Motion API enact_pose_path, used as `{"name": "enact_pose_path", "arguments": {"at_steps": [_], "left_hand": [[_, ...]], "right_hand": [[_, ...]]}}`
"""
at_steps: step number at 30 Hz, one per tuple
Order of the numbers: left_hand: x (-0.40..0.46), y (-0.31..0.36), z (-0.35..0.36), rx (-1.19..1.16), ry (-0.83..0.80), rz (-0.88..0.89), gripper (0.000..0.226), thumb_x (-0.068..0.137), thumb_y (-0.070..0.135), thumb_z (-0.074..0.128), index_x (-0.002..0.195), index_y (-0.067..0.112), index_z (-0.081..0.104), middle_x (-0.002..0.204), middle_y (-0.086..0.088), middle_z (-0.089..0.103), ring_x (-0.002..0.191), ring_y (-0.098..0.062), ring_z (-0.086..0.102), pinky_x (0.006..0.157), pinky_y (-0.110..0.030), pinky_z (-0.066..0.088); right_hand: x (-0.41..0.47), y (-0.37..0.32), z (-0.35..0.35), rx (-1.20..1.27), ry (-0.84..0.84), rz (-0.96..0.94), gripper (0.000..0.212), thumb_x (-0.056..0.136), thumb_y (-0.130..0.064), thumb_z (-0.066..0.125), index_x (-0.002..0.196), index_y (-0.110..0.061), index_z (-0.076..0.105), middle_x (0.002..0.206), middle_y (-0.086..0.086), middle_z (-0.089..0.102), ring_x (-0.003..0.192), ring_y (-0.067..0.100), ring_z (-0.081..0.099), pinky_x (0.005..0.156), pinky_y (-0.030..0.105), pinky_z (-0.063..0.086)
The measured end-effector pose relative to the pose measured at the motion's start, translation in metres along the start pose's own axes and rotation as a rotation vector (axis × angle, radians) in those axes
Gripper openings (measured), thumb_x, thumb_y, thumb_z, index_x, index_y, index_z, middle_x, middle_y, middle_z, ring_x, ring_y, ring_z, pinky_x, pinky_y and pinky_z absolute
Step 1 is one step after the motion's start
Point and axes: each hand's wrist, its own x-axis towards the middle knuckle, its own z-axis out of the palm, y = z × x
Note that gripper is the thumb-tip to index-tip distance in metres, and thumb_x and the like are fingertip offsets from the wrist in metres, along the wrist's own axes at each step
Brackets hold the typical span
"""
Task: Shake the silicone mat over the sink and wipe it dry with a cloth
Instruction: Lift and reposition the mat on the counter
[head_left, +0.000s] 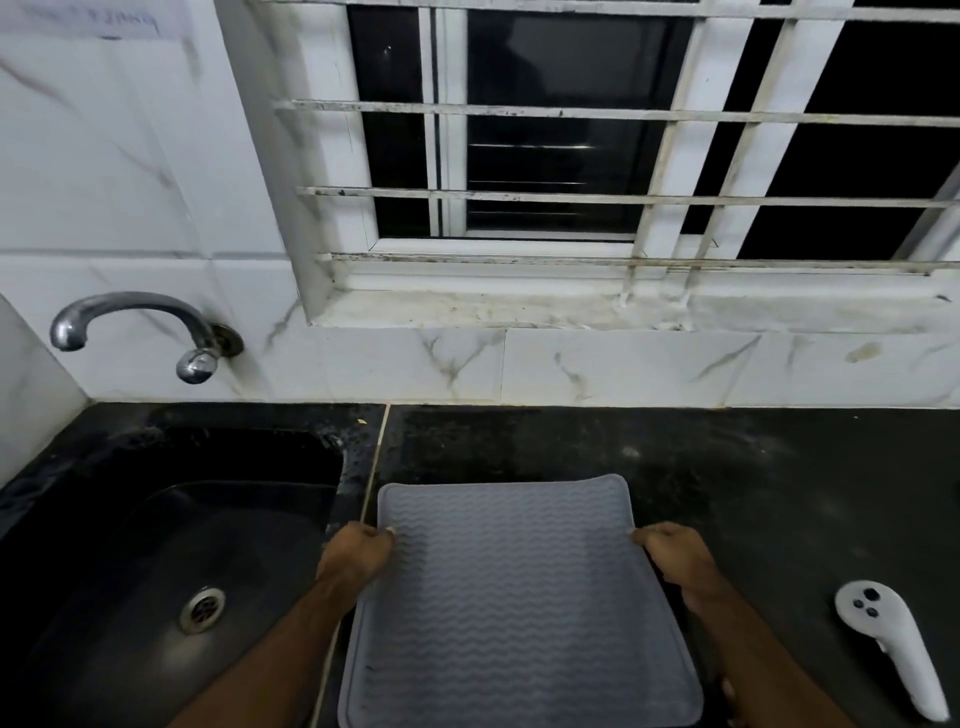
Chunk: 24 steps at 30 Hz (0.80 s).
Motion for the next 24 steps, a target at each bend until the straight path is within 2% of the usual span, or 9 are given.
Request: {"name": "enact_pose_path", "arguments": {"at_steps": [3,6,8,10,12,15,17,20,24], "left_hand": [[0.008,0.005,0.004,-0.039,0.042,-0.017,0.034,0.095,0.042,0.059,0.091,0.009,0.062,0.1,-0.013,0.069,0.093,-0.029,0.064,0.075,-0.033,0.047],[0.015,0.014,0.006,-0.082,0.103,0.001,0.03,0.097,0.042,0.056,0.111,0.016,0.062,0.11,-0.009,0.065,0.095,-0.026,0.058,0.077,-0.031,0.041],[0.02,0.017,0.006,-0.065,0.125,0.029,0.032,0.097,0.045,0.054,0.113,0.019,0.065,0.111,-0.008,0.066,0.098,-0.027,0.059,0.079,-0.031,0.043],[0.029,0.021,0.007,-0.072,0.142,0.052,0.031,0.098,0.045,0.054,0.11,0.02,0.067,0.108,-0.008,0.067,0.099,-0.029,0.061,0.081,-0.032,0.045],[0.034,0.024,0.006,-0.091,0.168,0.068,0.025,0.098,0.043,0.055,0.103,0.023,0.067,0.101,-0.006,0.067,0.093,-0.026,0.06,0.078,-0.031,0.045],[0.037,0.028,0.003,-0.157,0.218,0.075,0.015,0.097,0.037,0.059,0.095,0.026,0.067,0.092,-0.002,0.066,0.086,-0.021,0.057,0.074,-0.028,0.042],[0.035,0.03,-0.004,-0.226,0.249,0.079,0.012,0.094,0.036,0.063,0.087,0.029,0.07,0.083,0.007,0.066,0.085,-0.018,0.061,0.073,-0.027,0.042],[0.035,0.034,-0.02,-0.34,0.288,0.143,0.016,0.09,0.039,0.068,0.075,0.033,0.072,0.077,0.017,0.07,0.078,-0.007,0.064,0.07,-0.027,0.047],[0.053,0.053,-0.041,-0.525,0.336,0.194,0.016,0.09,0.027,0.071,0.075,0.026,0.075,0.078,0.008,0.074,0.076,-0.01,0.066,0.07,-0.025,0.051]], "right_hand": [[0.014,-0.012,0.002,0.111,-0.051,0.024,0.028,0.089,-0.028,0.075,0.108,-0.008,0.071,0.108,0.012,0.071,0.095,0.03,0.067,0.084,0.044,0.057],[0.032,-0.021,0.005,0.107,-0.008,-0.008,0.047,0.089,-0.03,0.075,0.127,-0.005,0.063,0.119,0.016,0.068,0.104,0.034,0.064,0.09,0.047,0.055],[0.038,-0.028,0.008,0.072,-0.02,-0.045,0.044,0.091,-0.032,0.073,0.125,-0.006,0.066,0.116,0.015,0.069,0.103,0.033,0.065,0.091,0.048,0.055],[0.045,-0.034,0.011,0.033,-0.039,-0.086,0.035,0.093,-0.03,0.071,0.119,-0.006,0.07,0.111,0.014,0.071,0.101,0.032,0.066,0.091,0.049,0.056],[0.047,-0.04,0.013,0.021,-0.039,-0.128,0.028,0.094,-0.022,0.07,0.117,-0.006,0.07,0.111,0.014,0.071,0.101,0.031,0.066,0.089,0.047,0.057],[0.042,-0.044,0.006,0.049,-0.046,-0.197,0.014,0.095,-0.013,0.067,0.107,-0.007,0.073,0.105,0.012,0.073,0.092,0.024,0.068,0.075,0.036,0.056],[0.035,-0.048,-0.002,0.107,-0.055,-0.239,0.008,0.093,-0.013,0.069,0.098,-0.009,0.075,0.098,0.01,0.076,0.087,0.02,0.069,0.068,0.03,0.053],[0.026,-0.063,-0.019,0.165,-0.075,-0.304,0.006,0.092,-0.02,0.072,0.096,-0.018,0.076,0.09,0.0,0.078,0.083,0.016,0.073,0.065,0.025,0.053],[0.031,-0.093,-0.037,0.293,-0.071,-0.332,0.005,0.09,-0.021,0.073,0.094,-0.019,0.075,0.084,-0.001,0.078,0.074,0.012,0.074,0.068,0.03,0.054]]}}
